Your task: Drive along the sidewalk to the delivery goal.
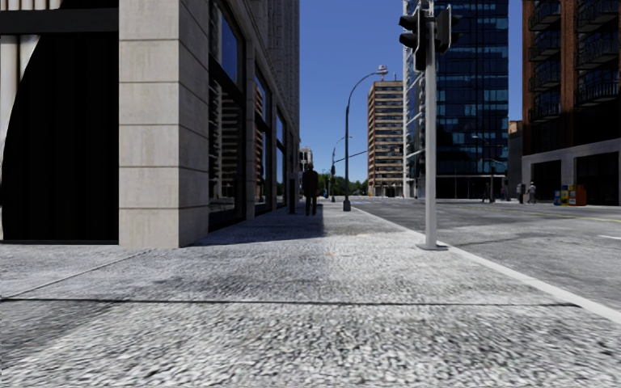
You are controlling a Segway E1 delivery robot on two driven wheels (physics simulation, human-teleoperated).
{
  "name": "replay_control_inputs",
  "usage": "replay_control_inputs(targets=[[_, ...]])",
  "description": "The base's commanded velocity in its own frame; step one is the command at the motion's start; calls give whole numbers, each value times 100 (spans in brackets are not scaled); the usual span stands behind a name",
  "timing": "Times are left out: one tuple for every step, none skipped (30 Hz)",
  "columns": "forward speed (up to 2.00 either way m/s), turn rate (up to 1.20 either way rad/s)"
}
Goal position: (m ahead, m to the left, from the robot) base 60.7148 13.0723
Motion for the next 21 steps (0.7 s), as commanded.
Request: replay_control_inputs(targets=[[200, 14], [200, 0], [200, 0], [200, 0], [200, 0], [200, 0], [200, 0], [200, 0], [200, 0], [200, 0], [196, 0], [193, 0], [193, 0], [193, 0], [193, 0], [193, 0], [193, 0], [194, 0], [194, 0], [194, 0], [194, 0]])
